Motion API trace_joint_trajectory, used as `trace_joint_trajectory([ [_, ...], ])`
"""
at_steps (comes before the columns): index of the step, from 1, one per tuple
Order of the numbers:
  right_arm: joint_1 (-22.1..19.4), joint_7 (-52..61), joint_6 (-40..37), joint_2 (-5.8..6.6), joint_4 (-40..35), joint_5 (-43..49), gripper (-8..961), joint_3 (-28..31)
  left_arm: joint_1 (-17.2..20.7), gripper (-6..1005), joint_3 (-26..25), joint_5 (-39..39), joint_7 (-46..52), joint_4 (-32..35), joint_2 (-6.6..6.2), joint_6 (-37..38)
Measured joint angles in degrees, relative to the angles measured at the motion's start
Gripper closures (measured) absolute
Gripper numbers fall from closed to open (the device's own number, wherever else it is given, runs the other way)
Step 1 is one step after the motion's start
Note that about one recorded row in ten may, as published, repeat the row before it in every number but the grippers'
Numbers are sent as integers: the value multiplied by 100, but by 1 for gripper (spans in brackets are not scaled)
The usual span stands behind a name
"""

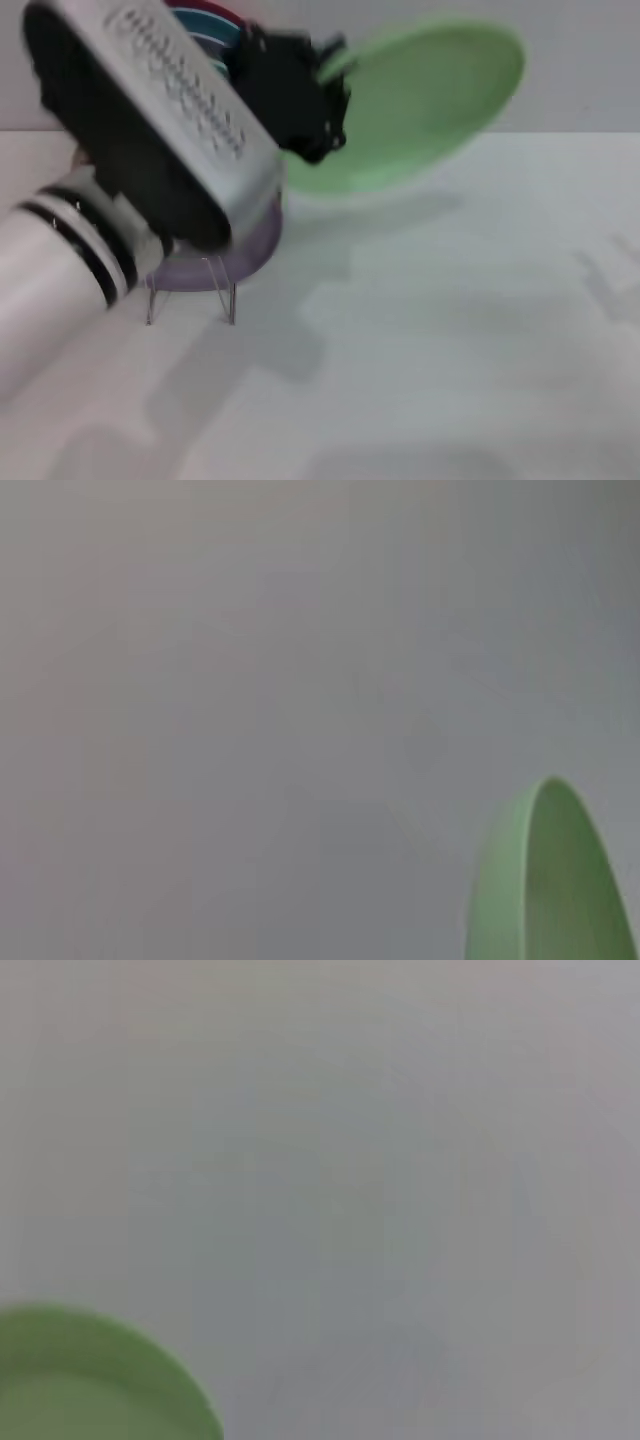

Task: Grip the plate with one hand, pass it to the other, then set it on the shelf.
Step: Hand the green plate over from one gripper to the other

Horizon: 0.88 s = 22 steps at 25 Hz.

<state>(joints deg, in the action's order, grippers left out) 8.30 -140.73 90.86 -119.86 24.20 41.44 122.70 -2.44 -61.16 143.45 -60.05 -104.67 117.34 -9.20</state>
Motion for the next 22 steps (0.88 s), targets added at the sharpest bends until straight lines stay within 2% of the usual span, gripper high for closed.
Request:
trace_joint_trajectory([
  [3,30,2,-28,-2,-135,-176,420,0,93,913,847,344,-599,470,-199,2020],
  [6,76,5,-90,-2,-159,-184,355,-1,-97,913,1362,916,-300,1024,-415,3554],
  [8,113,1,-120,4,-191,-189,312,0,-198,913,1484,1425,506,1487,-572,4574],
  [11,188,0,-170,17,-291,-213,269,34,-333,914,1423,2135,2254,2259,-847,5981],
  [14,216,-1,-233,21,-320,-224,270,55,-552,914,1300,2226,3412,3158,-1059,7165],
  [16,226,-2,-273,23,-324,-222,270,55,-678,914,1106,2222,4004,3922,-1089,7899],
  [19,243,-3,-311,31,-359,-208,271,57,-887,913,806,2223,4628,5025,-1067,8563],
  [22,245,-4,-322,33,-374,-203,271,59,-1286,914,675,2223,5016,6374,-1050,9342],
])
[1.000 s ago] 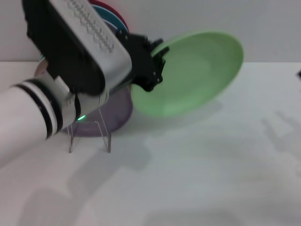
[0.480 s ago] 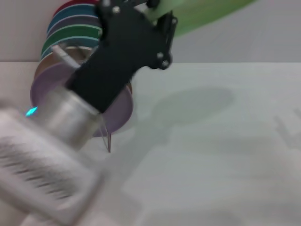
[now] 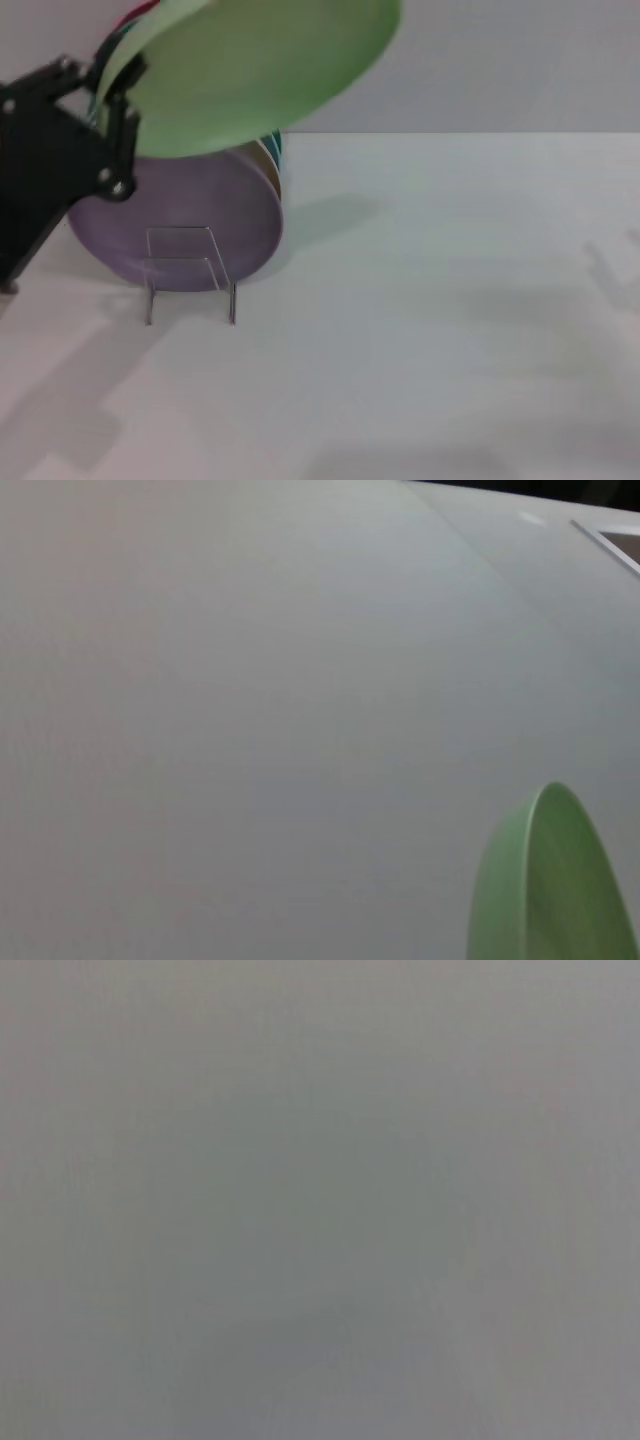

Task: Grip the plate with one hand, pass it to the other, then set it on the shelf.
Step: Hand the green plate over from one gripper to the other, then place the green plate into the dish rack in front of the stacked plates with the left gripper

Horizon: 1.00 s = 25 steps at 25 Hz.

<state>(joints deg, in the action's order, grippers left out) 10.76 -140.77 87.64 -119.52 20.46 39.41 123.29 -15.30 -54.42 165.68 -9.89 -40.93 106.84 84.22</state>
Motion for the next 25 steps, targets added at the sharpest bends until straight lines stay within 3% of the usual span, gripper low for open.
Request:
trace_joint_trajectory([
  [1,0,1,-8,0,-7,2,271,-2,-160,914,0,-3,109,456,0,276],
  [2,-1,2,-20,0,-11,2,270,-9,-160,914,0,-3,109,456,0,276],
  [3,-1,9,-29,0,-12,2,270,-15,-469,914,27,0,426,1394,27,930],
  [6,-6,40,-40,-3,-40,-8,270,-32,-660,915,-17,-2,858,2288,98,1550],
  [15,40,59,-4,-9,-80,9,271,-50,-827,917,158,-3,950,3122,35,1688],
  [25,55,63,0,-12,-87,15,270,-52,-995,916,303,-7,1038,3514,-10,1696],
])
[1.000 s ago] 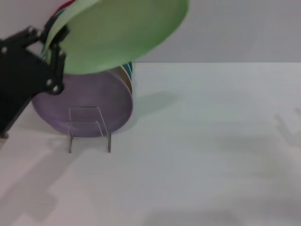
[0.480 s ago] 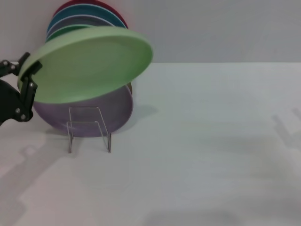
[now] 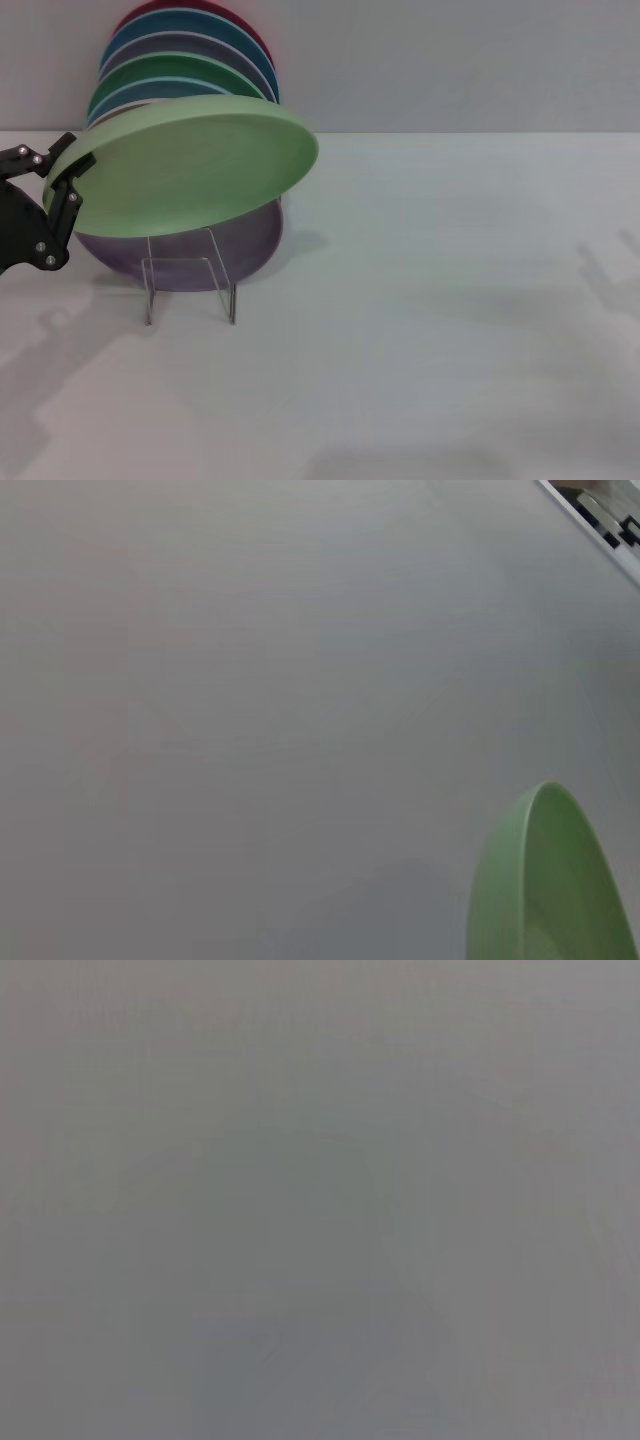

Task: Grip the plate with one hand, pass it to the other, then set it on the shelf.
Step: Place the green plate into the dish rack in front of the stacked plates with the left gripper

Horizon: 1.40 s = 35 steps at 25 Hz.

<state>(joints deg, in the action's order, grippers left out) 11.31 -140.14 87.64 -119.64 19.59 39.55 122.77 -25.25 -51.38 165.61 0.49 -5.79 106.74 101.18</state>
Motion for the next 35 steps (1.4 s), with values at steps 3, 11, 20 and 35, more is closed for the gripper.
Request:
trace_joint_trajectory([
  [3,2,1,3,-6,0,0,270,0,-50,916,10,-1,3,85,-5,-1],
  [11,3,4,8,-7,1,-9,271,1,-108,916,137,-3,38,219,-36,-15],
  [20,11,5,74,-7,1,5,269,-5,-112,916,179,-2,80,366,-46,-17],
  [35,-3,70,151,-8,-6,7,270,-9,-159,914,182,-2,-78,503,29,-210],
])
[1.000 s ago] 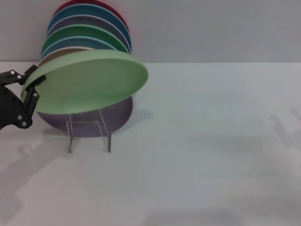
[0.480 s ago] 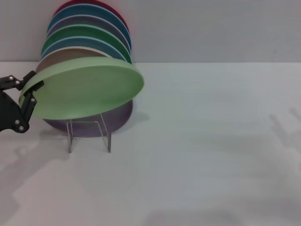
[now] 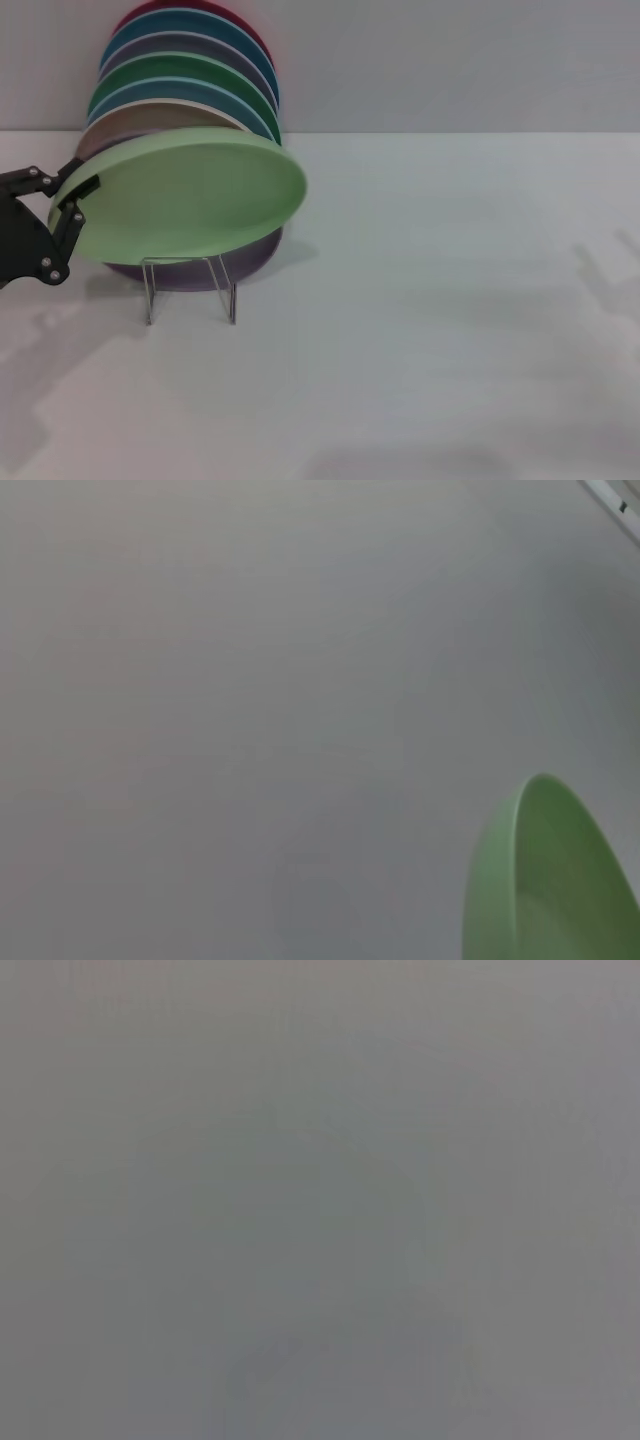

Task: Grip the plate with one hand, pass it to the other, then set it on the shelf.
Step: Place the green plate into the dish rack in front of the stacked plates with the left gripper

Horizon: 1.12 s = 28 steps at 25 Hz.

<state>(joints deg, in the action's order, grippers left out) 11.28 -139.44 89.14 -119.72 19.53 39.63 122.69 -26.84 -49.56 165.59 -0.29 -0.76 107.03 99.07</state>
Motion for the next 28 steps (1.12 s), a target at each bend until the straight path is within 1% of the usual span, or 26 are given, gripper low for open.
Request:
trace_joint_trajectory([
  [8,-20,4,55,-7,-2,1,270,0,28,913,54,-7,-39,7,68,-82],
  [10,-23,7,75,-7,-2,1,270,0,49,913,-78,-23,-18,7,133,-110],
  [13,-29,17,98,-8,-2,8,270,0,88,912,-388,-34,-62,8,269,-167],
  [16,-31,19,136,-8,-2,18,269,0,98,912,-457,-23,-84,13,320,-250],
  [18,-39,21,155,-8,-1,19,269,0,101,843,-442,-19,-124,14,342,-260],
  [21,-46,22,180,-6,5,19,270,0,123,740,-434,-17,-305,15,413,-267],
  [26,-47,22,195,-1,7,26,271,1,197,650,-463,-15,-412,-25,455,-215],
  [28,-47,22,202,0,7,27,271,0,290,636,-531,-31,-503,-120,484,-106],
])
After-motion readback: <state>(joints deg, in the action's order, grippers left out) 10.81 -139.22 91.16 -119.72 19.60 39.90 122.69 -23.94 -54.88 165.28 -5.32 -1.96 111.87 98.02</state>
